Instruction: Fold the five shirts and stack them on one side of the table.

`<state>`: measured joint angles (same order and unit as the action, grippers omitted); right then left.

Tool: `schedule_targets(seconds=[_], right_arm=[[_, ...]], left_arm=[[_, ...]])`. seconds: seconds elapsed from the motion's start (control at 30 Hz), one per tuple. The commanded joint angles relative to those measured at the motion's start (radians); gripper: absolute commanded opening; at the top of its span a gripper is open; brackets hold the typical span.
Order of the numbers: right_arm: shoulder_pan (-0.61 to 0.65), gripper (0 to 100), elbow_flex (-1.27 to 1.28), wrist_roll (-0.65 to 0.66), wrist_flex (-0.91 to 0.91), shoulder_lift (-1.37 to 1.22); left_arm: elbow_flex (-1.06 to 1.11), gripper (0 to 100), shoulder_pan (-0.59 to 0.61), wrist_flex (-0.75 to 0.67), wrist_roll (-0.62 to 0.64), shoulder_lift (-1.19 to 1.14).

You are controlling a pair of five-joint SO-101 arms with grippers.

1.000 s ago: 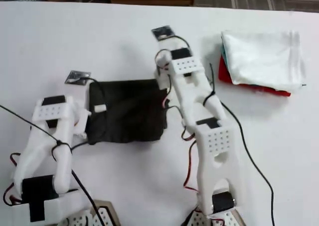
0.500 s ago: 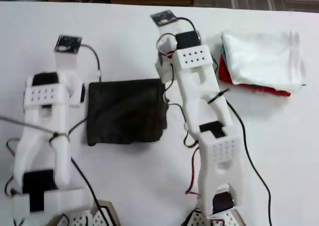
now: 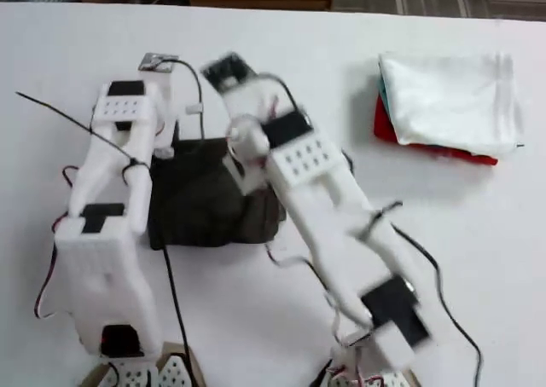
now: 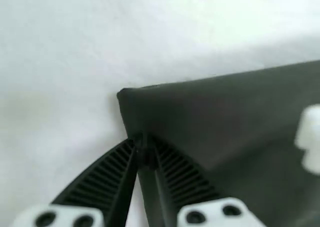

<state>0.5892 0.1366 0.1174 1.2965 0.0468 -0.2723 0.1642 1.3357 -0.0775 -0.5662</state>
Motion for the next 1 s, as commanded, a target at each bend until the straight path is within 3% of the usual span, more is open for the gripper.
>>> schedule_targets(seconds=[0.0,0.23,0.5,0.87,0.97], right_arm=[[0.007,2.1,0.396,0.057,-0.228,0.193],[-0.008,2.1,0.606,0.187,-0.374,0.104],[-0.196,2.1,0.52,0.195,-0.398,-0.042],[-0.193,2.2,0.281,0.187,-0.147,0.153],[-0.194,10.2,0.244,0.163,-0.145,0.188]], left_arm=[[-0.065,2,-0.008,0.023,0.003,-0.026],[-0.068,2,-0.008,-0.009,0.003,-0.089],[-0.076,2,0.035,-0.003,0.002,-0.087],[-0.326,3,0.046,0.253,-0.002,-0.087],[-0.455,3,0.048,0.376,-0.003,-0.087]])
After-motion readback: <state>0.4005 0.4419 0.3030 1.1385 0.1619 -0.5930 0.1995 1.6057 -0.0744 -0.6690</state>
